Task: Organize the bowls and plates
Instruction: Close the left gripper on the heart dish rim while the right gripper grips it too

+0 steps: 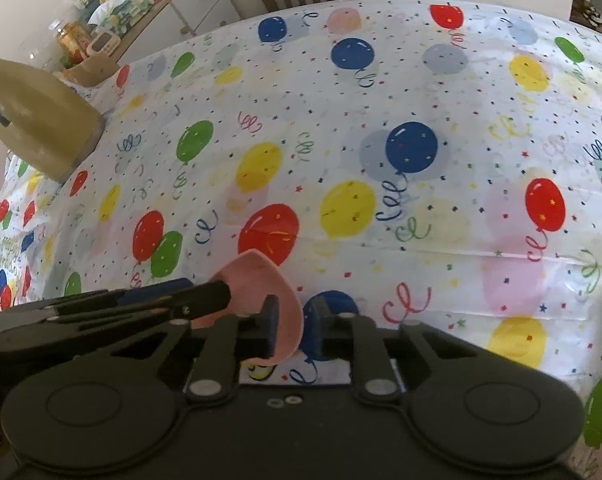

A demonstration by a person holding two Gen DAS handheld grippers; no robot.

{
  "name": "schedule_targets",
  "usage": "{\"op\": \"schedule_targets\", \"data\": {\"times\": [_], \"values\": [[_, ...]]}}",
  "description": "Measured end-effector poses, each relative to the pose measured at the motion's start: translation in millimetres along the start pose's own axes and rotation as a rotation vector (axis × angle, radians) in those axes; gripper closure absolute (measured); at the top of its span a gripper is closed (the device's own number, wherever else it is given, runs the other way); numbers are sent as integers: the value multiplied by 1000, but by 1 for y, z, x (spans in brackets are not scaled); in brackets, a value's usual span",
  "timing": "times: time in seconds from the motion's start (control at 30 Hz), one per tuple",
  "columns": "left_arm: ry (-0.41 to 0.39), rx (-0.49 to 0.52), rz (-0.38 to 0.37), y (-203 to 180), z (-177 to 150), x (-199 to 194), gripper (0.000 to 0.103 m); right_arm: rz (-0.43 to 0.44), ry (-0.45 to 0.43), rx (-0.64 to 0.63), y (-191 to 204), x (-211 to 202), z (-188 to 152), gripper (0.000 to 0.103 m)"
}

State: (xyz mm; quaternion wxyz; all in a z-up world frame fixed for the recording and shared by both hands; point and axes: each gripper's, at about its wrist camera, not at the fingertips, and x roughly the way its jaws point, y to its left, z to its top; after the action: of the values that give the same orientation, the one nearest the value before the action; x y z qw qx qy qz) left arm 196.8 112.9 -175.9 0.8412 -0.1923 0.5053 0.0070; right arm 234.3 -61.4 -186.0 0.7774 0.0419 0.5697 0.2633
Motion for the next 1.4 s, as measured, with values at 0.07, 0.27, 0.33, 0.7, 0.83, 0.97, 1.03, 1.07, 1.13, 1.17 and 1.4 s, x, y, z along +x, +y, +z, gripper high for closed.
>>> {"op": "schedule_targets", "data": {"times": [0.07, 0.27, 0.33, 0.7, 0.83, 0.97, 1.03, 1.07, 1.13, 1.17, 1.4], "values": [[3, -3, -11, 0, -1, 0, 81, -1, -2, -6, 1, 0, 0, 95], [15, -2, -18, -3, -7, 0, 90, -9, 3, -15, 3, -1, -2, 101], [11, -2, -20, -4, -9, -4, 91, -18, 2, -21, 4, -3, -4, 102], [16, 43, -44, -23, -22, -46, 91, 0, -15, -39, 12, -46, -20, 102], [12, 69, -53, -34, -28, -63, 91, -6, -35, -34, 15, -67, -29, 101], [6, 93, -63, -44, -34, -81, 91, -10, -54, -32, 17, -87, -40, 101], [-4, 107, -61, -50, -39, -91, 91, -8, -64, -32, 18, -99, -46, 101], [-7, 110, -58, -52, -40, -95, 91, -4, -68, -35, 19, -104, -48, 101], [-14, 111, -59, -56, -45, -105, 91, 2, -79, -38, 21, -116, -53, 101], [-18, 113, -54, -59, -48, -109, 91, 4, -82, -40, 22, -121, -56, 101], [-38, 110, -32, -73, -71, -135, 91, 28, -100, -66, 26, -150, -75, 100]]}}
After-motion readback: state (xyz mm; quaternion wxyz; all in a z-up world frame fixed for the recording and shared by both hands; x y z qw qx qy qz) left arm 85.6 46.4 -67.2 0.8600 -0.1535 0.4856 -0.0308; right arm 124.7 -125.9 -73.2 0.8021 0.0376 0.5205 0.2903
